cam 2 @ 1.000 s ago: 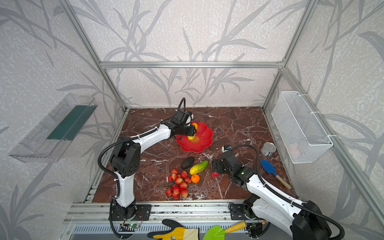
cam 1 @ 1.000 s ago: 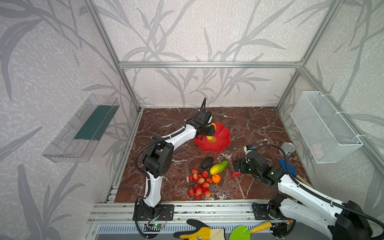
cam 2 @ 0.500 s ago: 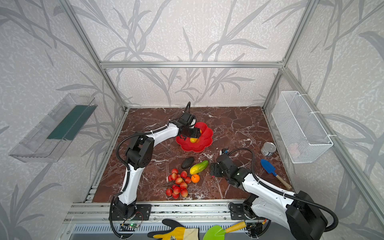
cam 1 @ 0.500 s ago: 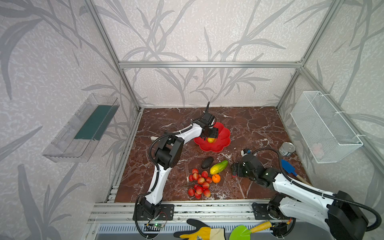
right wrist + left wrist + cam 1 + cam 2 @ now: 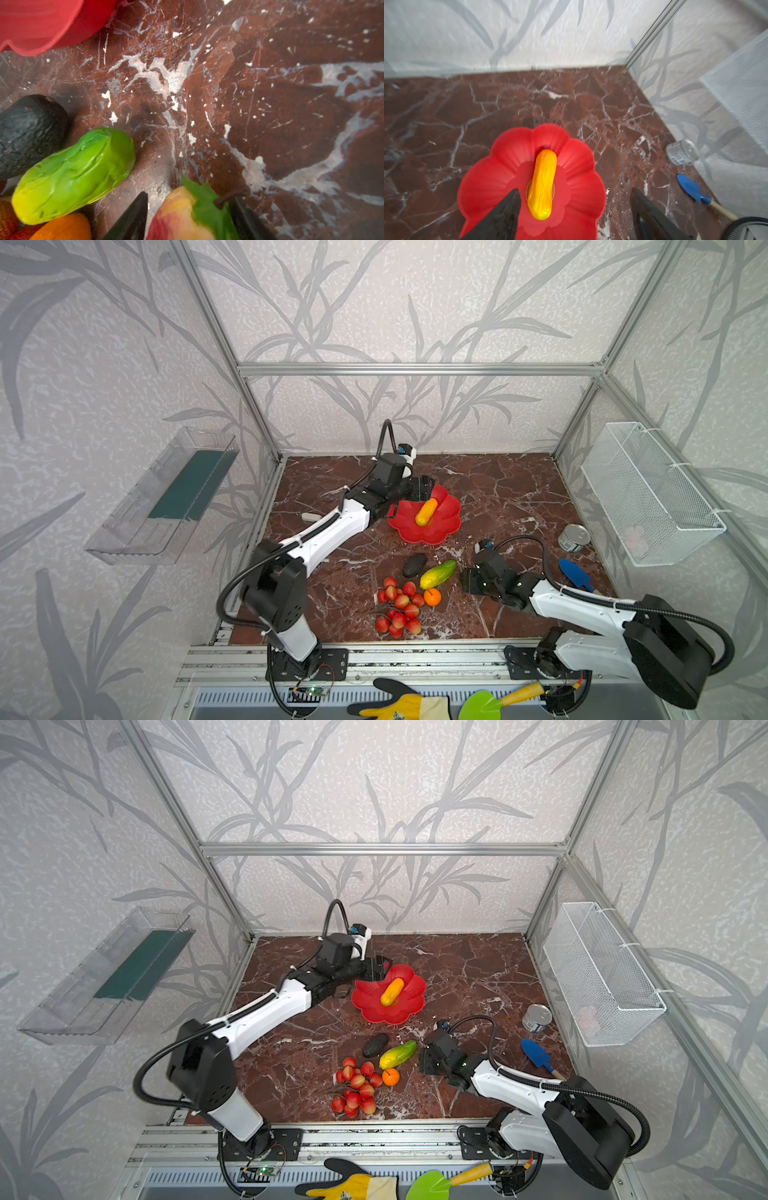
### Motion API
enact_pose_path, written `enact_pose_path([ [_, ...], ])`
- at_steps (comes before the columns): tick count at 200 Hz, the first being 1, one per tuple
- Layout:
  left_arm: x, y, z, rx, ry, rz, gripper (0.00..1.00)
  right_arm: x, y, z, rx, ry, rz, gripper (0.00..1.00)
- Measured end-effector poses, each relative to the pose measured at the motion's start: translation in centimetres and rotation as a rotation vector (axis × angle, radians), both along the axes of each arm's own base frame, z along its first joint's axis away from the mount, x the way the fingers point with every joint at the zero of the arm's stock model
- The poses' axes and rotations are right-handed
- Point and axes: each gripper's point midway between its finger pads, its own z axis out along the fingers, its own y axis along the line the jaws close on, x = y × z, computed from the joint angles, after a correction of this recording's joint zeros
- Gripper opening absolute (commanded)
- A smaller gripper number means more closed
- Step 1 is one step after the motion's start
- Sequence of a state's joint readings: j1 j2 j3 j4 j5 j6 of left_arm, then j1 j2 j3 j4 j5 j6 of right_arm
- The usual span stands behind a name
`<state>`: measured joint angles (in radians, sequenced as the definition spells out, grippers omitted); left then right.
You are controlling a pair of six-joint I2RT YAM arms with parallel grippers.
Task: Place and organize the fake fruits in the fruit bowl
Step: 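Place the peach in the red bowl with the right gripper while the left gripper withdraws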
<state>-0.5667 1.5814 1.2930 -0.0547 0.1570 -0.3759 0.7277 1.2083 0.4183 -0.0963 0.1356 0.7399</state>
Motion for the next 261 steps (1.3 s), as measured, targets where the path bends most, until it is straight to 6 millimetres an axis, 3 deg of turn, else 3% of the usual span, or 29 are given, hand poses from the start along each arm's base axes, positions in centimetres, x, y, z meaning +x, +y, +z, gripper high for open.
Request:
enact_pose_path([
  [10, -1.2, 1.4, 1.4, -0.018, -0.049, 0.025, 0.85, 0.3, 0.0, 0.2, -0.010, -0.012, 0.003, 0.52],
  [24, -2.7, 3.3, 1.3, -0.015, -0.069, 0.066, 0.86, 0.8, 0.1, 0.9, -0.021, -0.036, 0.016, 0.48],
  [73, -8.7, 9.8, -6.2, 0.105, 0.045, 0.174, 0.87, 4.5, 2.2, 7.0, -0.029, -0.225, 0.086, 0.47],
  [94, -11.0, 11.8, -7.6, 0.122, 0.068, 0.207, 0.87, 7.0, 4.0, 9.8, -0.037, -0.305, 0.119, 0.46],
  [115, -12.6, 13.1, -8.2, 0.116, 0.078, 0.230, 0.87, 10.1, 6.1, 10.9, -0.043, -0.346, 0.142, 0.47],
  [152, -14.8, 14.4, -8.9, 0.090, 0.088, 0.238, 0.88, 14.9, 8.6, 9.0, -0.063, -0.326, 0.167, 0.48],
  [192, -15.9, 14.7, -7.9, 0.057, 0.060, 0.219, 0.88, 18.5, 8.7, 5.4, -0.080, -0.268, 0.140, 0.51],
  [232, -16.3, 14.4, -8.2, 0.051, 0.069, 0.197, 0.88, 20.1, 8.3, 3.3, -0.077, -0.225, 0.118, 0.67],
  [261, -16.2, 13.6, -9.2, 0.059, 0.106, 0.166, 0.88, 20.1, 8.5, 3.5, -0.056, -0.223, 0.117, 0.79],
])
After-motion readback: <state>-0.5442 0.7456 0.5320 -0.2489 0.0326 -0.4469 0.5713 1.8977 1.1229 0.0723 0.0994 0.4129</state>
